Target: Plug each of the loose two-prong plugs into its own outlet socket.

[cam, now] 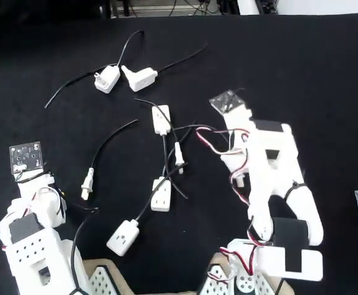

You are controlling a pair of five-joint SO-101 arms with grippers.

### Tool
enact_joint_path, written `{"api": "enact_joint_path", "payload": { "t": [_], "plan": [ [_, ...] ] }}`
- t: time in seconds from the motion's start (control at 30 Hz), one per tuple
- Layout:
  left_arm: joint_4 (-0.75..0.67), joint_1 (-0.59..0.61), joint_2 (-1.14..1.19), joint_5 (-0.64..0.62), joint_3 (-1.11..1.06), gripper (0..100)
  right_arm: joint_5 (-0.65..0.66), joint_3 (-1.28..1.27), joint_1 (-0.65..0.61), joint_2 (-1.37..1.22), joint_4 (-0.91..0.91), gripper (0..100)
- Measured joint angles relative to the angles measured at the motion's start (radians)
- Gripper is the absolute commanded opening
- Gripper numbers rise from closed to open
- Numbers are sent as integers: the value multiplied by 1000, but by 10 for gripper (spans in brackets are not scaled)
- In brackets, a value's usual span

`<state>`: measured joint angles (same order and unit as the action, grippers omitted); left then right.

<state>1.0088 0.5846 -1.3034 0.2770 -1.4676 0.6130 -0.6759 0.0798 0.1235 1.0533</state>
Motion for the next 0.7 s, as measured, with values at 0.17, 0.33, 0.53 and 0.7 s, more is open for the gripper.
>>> {"api": "enact_joint_path", "payload": {
  "t": [0.17,0.33,0.53,0.7],
  "plan": [
    [0,0,0,0,-3,138,-41,-26,-2,2,-28,158],
    [0,0,0,0,-3,138,-66,-26,-15,6,26,162],
    [0,0,0,0,-3,138,-146,40,-32,6,150,163],
    [0,0,0,0,-3,138,-175,91,-29,6,166,163]
  ]
}}
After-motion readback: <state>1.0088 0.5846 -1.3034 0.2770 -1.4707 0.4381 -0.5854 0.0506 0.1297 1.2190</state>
